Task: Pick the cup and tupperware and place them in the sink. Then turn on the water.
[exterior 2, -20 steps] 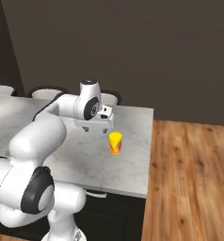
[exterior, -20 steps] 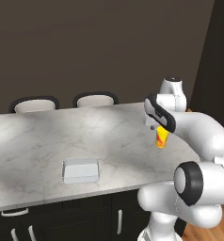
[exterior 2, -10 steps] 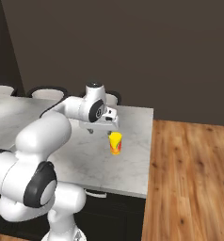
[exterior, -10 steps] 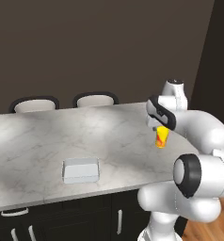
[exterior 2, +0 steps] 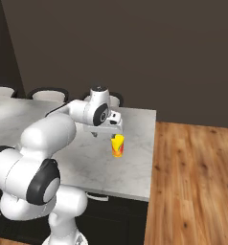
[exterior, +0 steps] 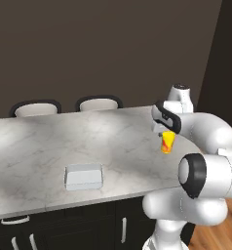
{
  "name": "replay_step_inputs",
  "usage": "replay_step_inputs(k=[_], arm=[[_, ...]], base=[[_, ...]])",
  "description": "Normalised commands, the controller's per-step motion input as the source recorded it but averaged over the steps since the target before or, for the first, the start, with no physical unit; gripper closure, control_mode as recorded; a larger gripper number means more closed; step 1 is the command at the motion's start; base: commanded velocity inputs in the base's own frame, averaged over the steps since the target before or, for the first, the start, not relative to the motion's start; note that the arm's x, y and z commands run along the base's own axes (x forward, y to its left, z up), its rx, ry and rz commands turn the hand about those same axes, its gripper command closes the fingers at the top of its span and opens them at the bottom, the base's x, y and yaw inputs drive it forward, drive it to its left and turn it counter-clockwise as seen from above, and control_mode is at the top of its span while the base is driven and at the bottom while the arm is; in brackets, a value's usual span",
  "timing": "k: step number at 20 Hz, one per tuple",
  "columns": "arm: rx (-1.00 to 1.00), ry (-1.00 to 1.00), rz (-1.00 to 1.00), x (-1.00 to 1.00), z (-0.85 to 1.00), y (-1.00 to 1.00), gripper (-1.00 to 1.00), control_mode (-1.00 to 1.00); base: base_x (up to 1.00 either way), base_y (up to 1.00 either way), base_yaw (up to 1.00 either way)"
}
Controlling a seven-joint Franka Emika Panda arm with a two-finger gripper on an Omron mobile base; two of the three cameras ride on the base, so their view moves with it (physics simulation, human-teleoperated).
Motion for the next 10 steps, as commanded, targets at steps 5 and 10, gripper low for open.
replay_step_inputs(k=[5, 10], arm=[[0.00, 0.00, 0.00, 0.15, -0.10, -0.06, -1.00, -1.00], [0.00, 0.00, 0.00, 0.16, -0.12, -0.01, -1.00, -1.00]], base=[[0.00, 0.00, 0.00], [0.00, 0.00, 0.00]])
